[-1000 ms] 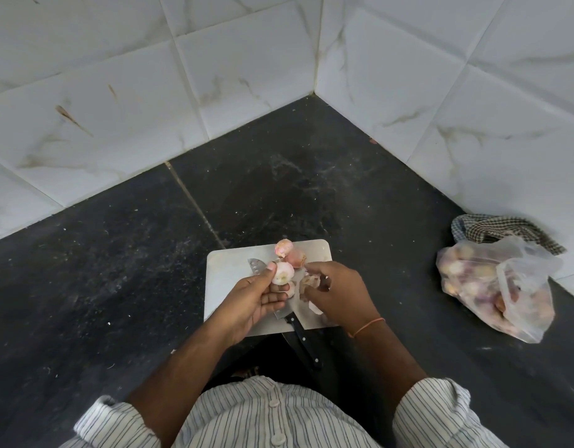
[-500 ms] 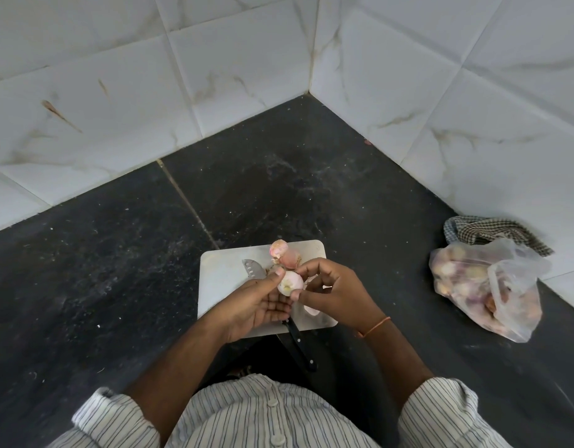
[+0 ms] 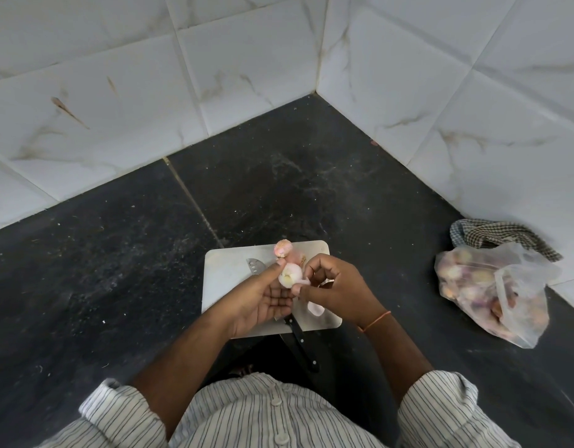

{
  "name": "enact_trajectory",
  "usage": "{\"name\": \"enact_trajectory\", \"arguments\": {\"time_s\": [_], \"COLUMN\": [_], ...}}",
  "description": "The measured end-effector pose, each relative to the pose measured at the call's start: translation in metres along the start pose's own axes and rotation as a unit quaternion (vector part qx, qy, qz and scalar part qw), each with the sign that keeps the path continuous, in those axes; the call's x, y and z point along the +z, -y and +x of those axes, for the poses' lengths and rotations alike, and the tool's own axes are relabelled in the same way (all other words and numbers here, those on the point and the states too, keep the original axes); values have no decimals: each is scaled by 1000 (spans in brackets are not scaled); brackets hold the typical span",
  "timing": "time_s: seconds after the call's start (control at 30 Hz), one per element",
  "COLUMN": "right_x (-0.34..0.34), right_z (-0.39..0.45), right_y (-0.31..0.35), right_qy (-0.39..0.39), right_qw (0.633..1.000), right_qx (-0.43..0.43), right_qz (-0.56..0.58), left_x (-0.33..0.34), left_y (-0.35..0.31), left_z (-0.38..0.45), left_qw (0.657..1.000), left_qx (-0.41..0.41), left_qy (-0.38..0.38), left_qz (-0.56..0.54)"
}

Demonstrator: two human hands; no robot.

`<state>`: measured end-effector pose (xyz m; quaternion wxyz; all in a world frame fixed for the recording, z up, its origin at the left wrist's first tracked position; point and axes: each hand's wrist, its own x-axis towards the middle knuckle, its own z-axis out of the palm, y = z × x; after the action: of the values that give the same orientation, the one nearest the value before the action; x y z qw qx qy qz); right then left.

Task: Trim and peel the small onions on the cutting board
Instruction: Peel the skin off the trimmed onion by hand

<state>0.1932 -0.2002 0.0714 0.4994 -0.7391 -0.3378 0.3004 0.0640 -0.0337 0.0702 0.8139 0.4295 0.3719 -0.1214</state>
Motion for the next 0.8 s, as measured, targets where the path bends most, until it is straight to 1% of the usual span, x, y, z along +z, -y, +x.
{"name": "enact_trajectory", "arguments": {"time_s": [0.1, 0.2, 0.3, 0.37, 0.43, 0.53, 0.63, 0.7, 0.73, 0.8], "right_x": [4, 5, 4, 2, 2, 4, 7, 11, 13, 19], "right_z": [-1, -6, -9, -9, -7, -4, -3, -3, -3, -2], "right_y": [-5, -10, -23, -36, -45, -51, -50, -43, -39, -28], "right_qy": [0, -8, -22, -25, -20, -10, -15, -41, -56, -46], "right_qw": [1000, 1000, 996, 987, 976, 964, 958, 966, 974, 991], "right_qx": [0, 24, 71, 99, 117, 117, 107, 82, 68, 74], "right_qz": [-12, -11, -59, -125, -182, -238, -265, -240, -208, -98], "left_x": [-1, 0, -7, -13, -21, -33, -41, -43, -42, -39], "left_y": [0, 0, 1, 5, 12, 20, 26, 28, 27, 26], "left_z": [3, 6, 7, 5, 4, 4, 4, 3, 3, 3], "left_qw": [999, 996, 994, 994, 989, 964, 939, 928, 925, 921], "left_qx": [7, 18, 43, 80, 134, 200, 230, 241, 246, 257], "left_qy": [-5, -30, -59, -57, -60, -79, -109, -111, -109, -104], "left_qz": [-52, -81, -87, -51, 30, 158, 232, 261, 269, 274]}}
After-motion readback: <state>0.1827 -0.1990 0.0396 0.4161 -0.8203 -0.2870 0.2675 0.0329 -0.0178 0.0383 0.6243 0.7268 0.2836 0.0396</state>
